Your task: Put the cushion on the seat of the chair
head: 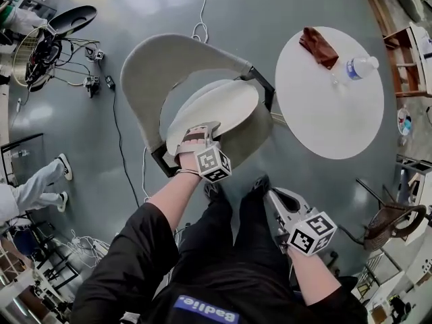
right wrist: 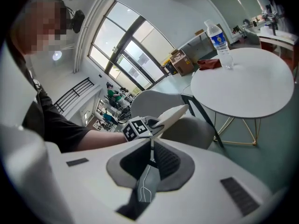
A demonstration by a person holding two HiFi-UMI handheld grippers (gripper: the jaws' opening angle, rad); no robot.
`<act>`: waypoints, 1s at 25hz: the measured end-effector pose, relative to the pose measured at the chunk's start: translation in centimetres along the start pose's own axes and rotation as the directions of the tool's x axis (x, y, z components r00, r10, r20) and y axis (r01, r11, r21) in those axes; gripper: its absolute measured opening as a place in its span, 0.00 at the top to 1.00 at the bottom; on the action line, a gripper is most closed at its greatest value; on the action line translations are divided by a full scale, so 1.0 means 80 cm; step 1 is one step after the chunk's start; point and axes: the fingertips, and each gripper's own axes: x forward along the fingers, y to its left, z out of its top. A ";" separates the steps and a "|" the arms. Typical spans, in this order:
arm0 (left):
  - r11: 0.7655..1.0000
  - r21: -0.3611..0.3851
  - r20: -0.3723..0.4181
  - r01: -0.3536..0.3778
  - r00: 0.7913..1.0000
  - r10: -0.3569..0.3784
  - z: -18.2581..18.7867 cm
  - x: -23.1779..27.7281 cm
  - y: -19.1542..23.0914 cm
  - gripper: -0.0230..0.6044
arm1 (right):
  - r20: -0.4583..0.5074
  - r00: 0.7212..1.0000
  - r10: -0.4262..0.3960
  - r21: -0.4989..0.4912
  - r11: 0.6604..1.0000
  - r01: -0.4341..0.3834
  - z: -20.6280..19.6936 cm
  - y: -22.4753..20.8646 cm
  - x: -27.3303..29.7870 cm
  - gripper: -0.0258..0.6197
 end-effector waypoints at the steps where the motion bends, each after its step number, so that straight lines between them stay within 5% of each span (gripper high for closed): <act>1: 1.000 -0.013 -0.001 0.014 1.000 -0.014 0.004 0.005 -0.011 0.85 | -0.006 1.000 -0.003 0.006 1.000 0.003 -0.005 -0.005 -0.001 0.90; 10: 0.985 -0.068 -0.031 0.156 0.987 -0.159 0.007 0.067 -0.115 0.78 | -0.014 1.000 -0.019 0.019 1.000 0.019 -0.027 -0.040 -0.009 0.90; 25: 0.962 -0.088 -0.119 0.259 0.956 -0.268 -0.013 0.145 -0.211 0.58 | -0.035 0.998 -0.060 0.038 0.997 0.062 -0.087 -0.101 -0.033 0.90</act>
